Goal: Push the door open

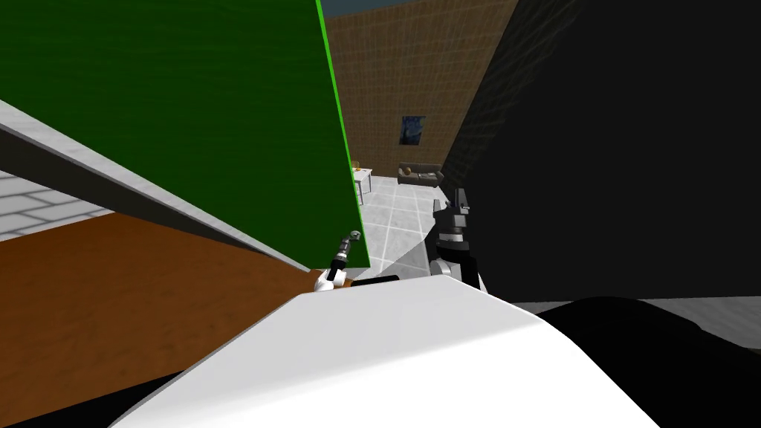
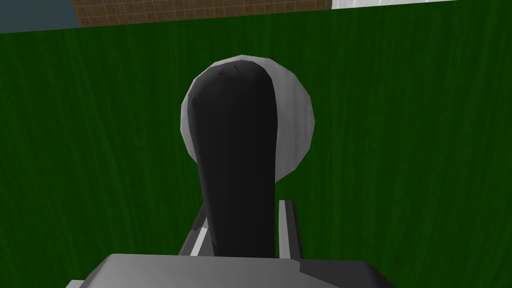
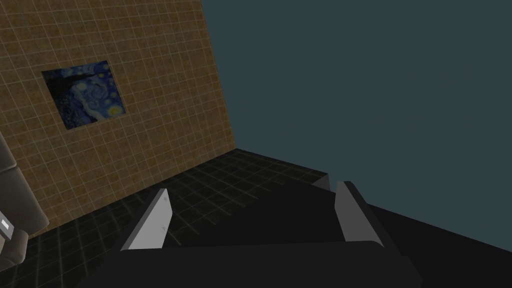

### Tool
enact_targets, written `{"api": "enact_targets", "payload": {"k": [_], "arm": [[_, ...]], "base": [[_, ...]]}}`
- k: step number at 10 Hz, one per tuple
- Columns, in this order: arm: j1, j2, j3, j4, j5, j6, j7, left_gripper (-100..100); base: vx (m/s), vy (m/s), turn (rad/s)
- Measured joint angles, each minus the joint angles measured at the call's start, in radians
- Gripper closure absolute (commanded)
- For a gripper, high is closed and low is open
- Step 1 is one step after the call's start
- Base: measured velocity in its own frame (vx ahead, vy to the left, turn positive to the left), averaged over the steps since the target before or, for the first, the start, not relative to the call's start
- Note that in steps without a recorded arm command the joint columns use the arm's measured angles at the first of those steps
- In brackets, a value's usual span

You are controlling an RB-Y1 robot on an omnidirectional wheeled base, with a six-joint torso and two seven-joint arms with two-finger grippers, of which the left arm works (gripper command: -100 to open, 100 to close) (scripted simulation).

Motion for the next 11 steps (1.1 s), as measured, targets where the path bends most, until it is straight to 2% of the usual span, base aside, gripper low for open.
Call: {"api": "enact_targets", "payload": {"k": [1, 2, 3, 4, 5, 6, 7, 8, 11], "arm": [[-0.036, 0.002, 0.023, 0.074, 0.017, -0.036, -0.019, 100], [-0.015, 0.006, 0.022, 0.035, 0.016, -0.022, -0.018, 100], [0.032, 0.004, 0.019, -0.056, 0.016, 0.027, -0.009, 100], [0.014, 0.011, 0.029, -0.040, 0.025, 0.033, -0.011, 100], [-0.018, 0.016, 0.041, 0.018, 0.033, 0.003, -0.020, 100], [-0.010, 0.014, 0.051, 0.017, 0.041, -0.001, -0.028, 100], [-0.041, 0.016, 0.070, 0.082, 0.056, -0.027, -0.045, 100], [-0.032, 0.019, 0.073, 0.072, 0.058, -0.026, -0.046, 100], [-0.006, 0.017, 0.077, 0.011, 0.063, 0.007, -0.042, 100]], "base": [[0.110, -0.072, 0.027], [0.124, -0.081, 0.072], [0.103, -0.077, 0.074], [0.053, -0.034, -0.007], [0.129, -0.082, 0.032], [0.152, -0.110, 0.101], [0.089, -0.073, 0.036], [0.030, -0.020, 0.001], [0.066, -0.057, 0.037]]}}
